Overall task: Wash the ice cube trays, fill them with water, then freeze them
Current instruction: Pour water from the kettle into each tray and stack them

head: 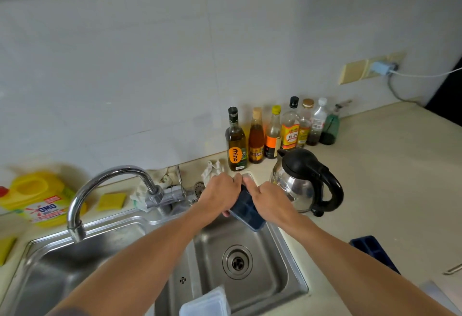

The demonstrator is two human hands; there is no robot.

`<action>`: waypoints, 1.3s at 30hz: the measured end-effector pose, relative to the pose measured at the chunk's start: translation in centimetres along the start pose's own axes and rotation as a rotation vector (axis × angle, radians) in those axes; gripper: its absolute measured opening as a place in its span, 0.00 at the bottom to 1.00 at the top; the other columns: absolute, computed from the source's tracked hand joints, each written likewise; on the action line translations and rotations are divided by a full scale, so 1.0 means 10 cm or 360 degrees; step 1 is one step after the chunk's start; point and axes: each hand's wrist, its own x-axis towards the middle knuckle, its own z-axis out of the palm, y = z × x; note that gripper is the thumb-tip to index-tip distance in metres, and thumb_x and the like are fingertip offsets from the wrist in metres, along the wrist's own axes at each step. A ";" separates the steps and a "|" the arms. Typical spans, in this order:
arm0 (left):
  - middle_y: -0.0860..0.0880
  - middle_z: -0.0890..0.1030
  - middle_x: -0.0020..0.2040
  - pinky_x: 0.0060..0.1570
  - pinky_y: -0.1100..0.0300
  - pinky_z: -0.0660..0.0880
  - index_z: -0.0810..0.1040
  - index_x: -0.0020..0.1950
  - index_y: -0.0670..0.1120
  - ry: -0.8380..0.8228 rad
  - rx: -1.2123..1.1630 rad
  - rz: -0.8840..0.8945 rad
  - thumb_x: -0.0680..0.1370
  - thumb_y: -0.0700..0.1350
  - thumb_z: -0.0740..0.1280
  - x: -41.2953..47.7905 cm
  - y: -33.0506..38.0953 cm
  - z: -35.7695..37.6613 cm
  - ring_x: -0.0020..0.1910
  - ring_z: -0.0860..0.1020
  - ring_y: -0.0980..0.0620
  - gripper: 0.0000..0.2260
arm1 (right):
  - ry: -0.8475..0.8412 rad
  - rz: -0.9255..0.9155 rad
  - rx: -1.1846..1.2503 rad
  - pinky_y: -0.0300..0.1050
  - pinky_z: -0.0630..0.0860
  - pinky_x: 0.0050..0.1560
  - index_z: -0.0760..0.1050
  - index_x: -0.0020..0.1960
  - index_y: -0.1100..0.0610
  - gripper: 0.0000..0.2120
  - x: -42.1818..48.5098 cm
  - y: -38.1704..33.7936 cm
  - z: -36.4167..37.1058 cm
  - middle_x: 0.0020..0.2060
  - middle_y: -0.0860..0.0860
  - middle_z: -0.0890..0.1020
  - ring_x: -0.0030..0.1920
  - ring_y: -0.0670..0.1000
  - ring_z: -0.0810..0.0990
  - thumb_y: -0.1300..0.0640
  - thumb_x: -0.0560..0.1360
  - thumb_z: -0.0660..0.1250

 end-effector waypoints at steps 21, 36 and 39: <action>0.41 0.83 0.52 0.56 0.46 0.77 0.77 0.59 0.42 0.0386 -0.1874 -0.0915 0.84 0.62 0.48 -0.22 0.21 0.41 0.52 0.81 0.42 0.28 | 0.0117 0.0394 0.0726 0.51 0.75 0.48 0.76 0.42 0.54 0.34 0.03 -0.11 0.20 0.34 0.47 0.77 0.42 0.52 0.80 0.31 0.80 0.43; 0.48 0.78 0.40 0.41 0.54 0.68 0.71 0.42 0.49 0.0286 -0.1460 -0.0406 0.85 0.58 0.49 -0.29 0.20 0.49 0.40 0.77 0.48 0.21 | 0.0364 0.0462 0.0804 0.48 0.68 0.40 0.71 0.27 0.56 0.34 0.16 -0.14 0.18 0.29 0.53 0.78 0.35 0.50 0.78 0.33 0.81 0.53; 0.47 0.79 0.42 0.44 0.52 0.72 0.72 0.44 0.49 0.0266 -0.1446 -0.0389 0.85 0.59 0.48 -0.27 0.19 0.51 0.43 0.78 0.46 0.21 | 0.0335 0.0474 0.0814 0.46 0.67 0.35 0.71 0.27 0.56 0.35 0.17 -0.16 0.16 0.28 0.52 0.78 0.34 0.49 0.78 0.32 0.81 0.53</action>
